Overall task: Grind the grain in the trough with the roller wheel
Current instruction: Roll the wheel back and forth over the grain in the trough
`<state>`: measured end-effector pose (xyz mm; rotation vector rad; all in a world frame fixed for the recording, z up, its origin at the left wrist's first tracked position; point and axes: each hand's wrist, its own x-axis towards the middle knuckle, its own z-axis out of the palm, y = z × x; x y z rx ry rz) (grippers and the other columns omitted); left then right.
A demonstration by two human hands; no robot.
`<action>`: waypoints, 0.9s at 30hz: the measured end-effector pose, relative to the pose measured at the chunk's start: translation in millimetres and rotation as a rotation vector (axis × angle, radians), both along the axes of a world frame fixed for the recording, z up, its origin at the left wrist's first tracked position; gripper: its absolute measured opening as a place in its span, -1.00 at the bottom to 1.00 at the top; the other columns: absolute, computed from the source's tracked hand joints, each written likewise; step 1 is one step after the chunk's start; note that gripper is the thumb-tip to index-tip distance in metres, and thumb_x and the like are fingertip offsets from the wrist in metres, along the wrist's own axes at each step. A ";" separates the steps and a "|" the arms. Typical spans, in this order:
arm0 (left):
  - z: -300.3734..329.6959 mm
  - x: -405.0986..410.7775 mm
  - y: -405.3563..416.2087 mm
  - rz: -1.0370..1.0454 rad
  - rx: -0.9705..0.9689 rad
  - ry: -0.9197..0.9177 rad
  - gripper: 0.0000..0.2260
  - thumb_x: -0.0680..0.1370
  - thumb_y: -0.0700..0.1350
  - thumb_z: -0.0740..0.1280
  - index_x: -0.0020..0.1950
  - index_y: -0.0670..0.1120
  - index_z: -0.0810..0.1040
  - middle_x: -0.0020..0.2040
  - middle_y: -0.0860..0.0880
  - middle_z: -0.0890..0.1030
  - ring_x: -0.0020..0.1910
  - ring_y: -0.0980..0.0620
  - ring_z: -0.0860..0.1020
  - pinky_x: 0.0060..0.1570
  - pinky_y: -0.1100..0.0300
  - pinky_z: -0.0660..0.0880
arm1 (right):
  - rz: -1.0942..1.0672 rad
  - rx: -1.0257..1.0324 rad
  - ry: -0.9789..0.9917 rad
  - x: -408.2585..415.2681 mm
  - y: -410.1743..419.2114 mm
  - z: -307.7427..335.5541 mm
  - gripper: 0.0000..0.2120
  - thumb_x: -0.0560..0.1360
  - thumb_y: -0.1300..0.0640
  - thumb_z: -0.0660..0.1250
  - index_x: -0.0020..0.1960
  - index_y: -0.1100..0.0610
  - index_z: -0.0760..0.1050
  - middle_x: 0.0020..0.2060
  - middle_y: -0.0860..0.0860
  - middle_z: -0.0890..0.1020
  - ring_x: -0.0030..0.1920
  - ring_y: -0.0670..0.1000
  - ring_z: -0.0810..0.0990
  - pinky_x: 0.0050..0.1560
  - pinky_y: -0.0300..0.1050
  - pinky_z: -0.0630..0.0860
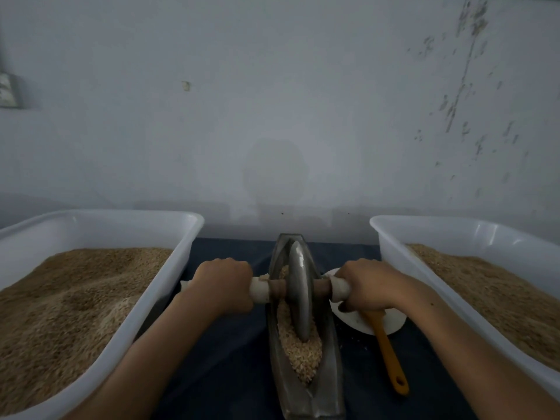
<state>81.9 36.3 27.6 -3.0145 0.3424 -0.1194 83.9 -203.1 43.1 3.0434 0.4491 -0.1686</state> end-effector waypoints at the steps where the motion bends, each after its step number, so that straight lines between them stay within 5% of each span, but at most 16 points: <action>1: -0.1 0.1 -0.6 0.000 0.002 -0.011 -0.73 0.44 0.03 0.37 0.10 -0.01 0.51 -0.09 0.04 0.55 -0.14 0.06 0.51 -0.10 0.19 0.45 | -0.002 0.006 -0.001 0.0 -0.6 -1.0 -0.77 0.44 0.00 0.43 0.07 0.00 0.54 -0.12 -0.03 0.60 -0.09 -0.02 0.58 -0.12 -0.14 0.49; 12: -8.1 -2.3 -7.4 0.031 -0.021 -0.337 -0.83 0.52 0.04 0.28 0.06 0.03 0.41 -0.03 0.04 0.56 -0.06 0.02 0.56 -0.18 0.18 0.33 | -0.032 0.138 -0.287 7.7 0.1 -22.1 -0.94 0.51 0.00 0.30 -0.10 -0.03 0.48 -0.13 -0.06 0.61 -0.12 -0.02 0.57 -0.11 -0.10 0.48; 21: 0.5 -2.4 -1.2 0.001 0.023 -0.077 -0.77 0.45 0.03 0.35 0.06 -0.02 0.51 -0.20 0.07 0.45 -0.21 0.06 0.45 -0.17 0.20 0.39 | -0.015 0.039 0.010 3.6 -1.5 -3.4 -0.78 0.42 -0.01 0.45 0.03 -0.02 0.53 -0.15 -0.07 0.57 -0.12 -0.03 0.56 -0.14 -0.15 0.46; 27: -0.9 -1.7 -3.3 0.023 0.007 -0.112 -0.80 0.47 0.01 0.34 0.05 0.00 0.49 -0.15 0.05 0.51 -0.16 0.06 0.50 -0.17 0.19 0.39 | -0.018 0.033 -0.078 3.8 -0.1 -8.5 -0.82 0.45 -0.01 0.39 0.02 0.02 0.56 -0.11 -0.03 0.63 -0.11 -0.01 0.60 -0.10 -0.10 0.53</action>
